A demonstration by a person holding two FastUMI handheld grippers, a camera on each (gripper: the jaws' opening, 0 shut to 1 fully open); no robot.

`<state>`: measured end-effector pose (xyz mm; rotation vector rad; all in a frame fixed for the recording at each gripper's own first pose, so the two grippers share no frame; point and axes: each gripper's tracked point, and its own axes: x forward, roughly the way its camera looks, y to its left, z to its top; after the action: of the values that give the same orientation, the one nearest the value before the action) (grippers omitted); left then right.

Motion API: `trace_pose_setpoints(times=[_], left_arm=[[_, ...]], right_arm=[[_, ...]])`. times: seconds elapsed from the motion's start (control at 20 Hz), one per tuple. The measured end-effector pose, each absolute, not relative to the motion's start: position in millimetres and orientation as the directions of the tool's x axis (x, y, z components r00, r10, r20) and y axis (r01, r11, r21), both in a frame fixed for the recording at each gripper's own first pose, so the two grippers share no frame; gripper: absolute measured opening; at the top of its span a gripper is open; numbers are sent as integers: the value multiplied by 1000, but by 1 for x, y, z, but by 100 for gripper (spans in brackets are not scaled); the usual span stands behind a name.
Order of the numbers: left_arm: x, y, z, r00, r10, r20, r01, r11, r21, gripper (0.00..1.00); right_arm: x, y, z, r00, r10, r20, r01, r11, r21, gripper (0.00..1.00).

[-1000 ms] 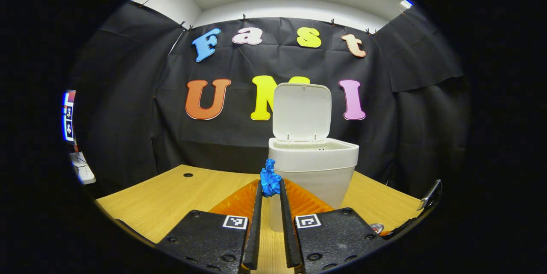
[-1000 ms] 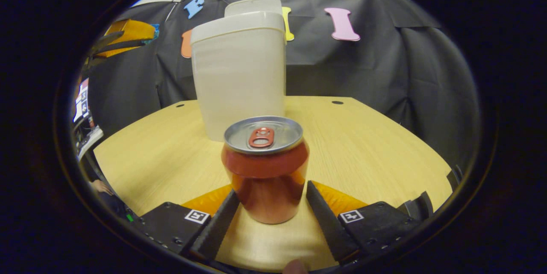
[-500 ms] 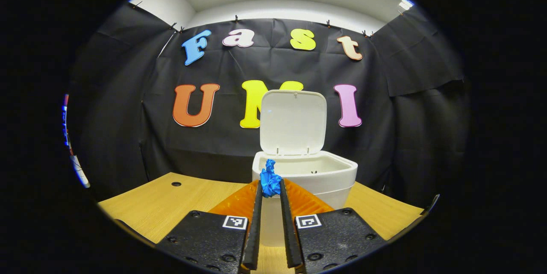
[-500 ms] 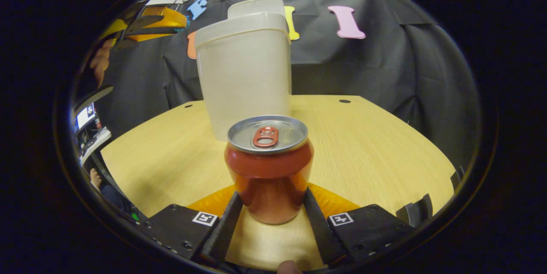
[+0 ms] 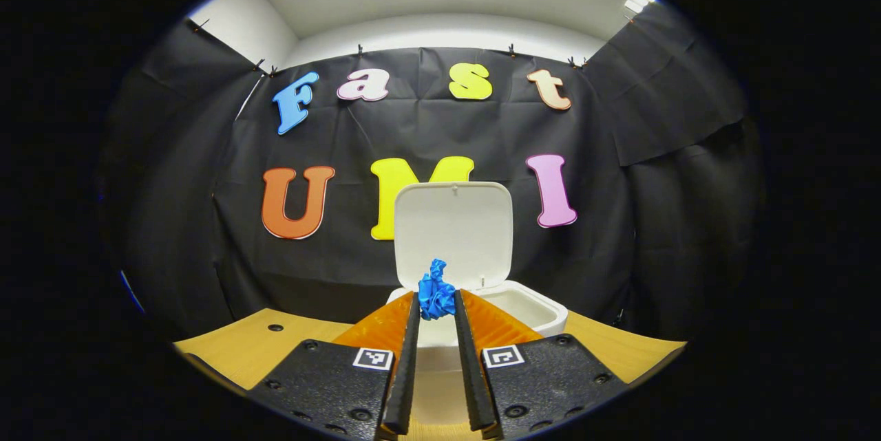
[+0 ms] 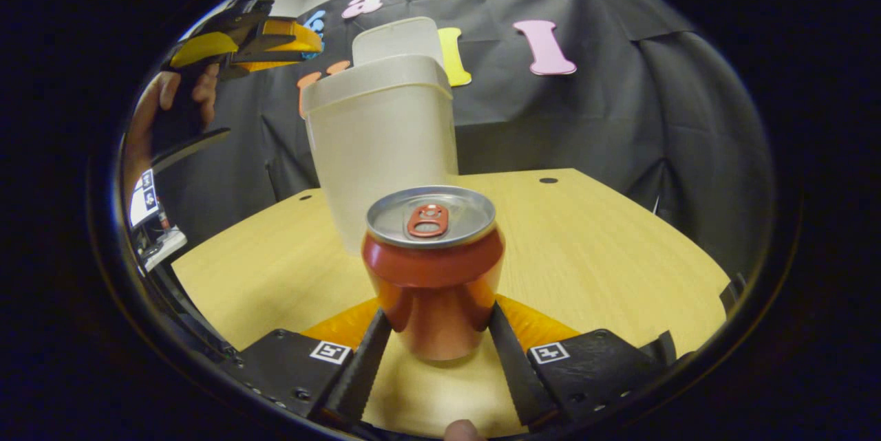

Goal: Press the lid of the desktop garbage bin to open it, pick up the crumpled paper on the desktop and throw it into the bin, then pick up the pop can on the desktop and drop it into the bin, and finally close the garbage bin lid.

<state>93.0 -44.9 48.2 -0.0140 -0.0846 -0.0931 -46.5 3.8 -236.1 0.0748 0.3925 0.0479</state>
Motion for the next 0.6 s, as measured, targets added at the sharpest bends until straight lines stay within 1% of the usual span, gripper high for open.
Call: trace_pose_setpoints(times=[0.05,0.1,0.15,0.25,0.4,0.45,0.5,0.55,0.6], left_arm=[[100,-48,46,992,-94,84,96,995,-16,34],[106,-49,45,992,-93,83,95,995,-17,34],[112,-51,44,993,-90,81,92,996,-14,38],[121,-54,41,993,-87,80,89,996,-17,37],[130,-58,31,995,-83,53,85,996,-28,45],[132,-58,28,996,-86,38,87,996,-34,57],[132,-60,27,996,-88,30,90,995,-35,68],[135,-62,25,995,-94,27,95,995,-39,89],[133,-61,28,995,-91,29,92,995,-42,99]], right_arm=[[-47,-4,-232,925,52,-376,-24,997,79,80],[-48,-12,-228,928,41,-369,-14,997,77,79],[-48,-21,-222,932,29,-361,0,997,79,79],[-48,-33,-214,939,13,-343,20,995,94,80],[-45,-41,-211,942,5,-335,32,994,105,79],[-43,-43,-212,941,7,-337,33,993,113,80],[-42,-44,-214,940,8,-341,36,992,123,79],[-41,-45,-214,939,10,-343,37,991,130,79],[-41,-45,-214,939,10,-344,38,990,132,79]])
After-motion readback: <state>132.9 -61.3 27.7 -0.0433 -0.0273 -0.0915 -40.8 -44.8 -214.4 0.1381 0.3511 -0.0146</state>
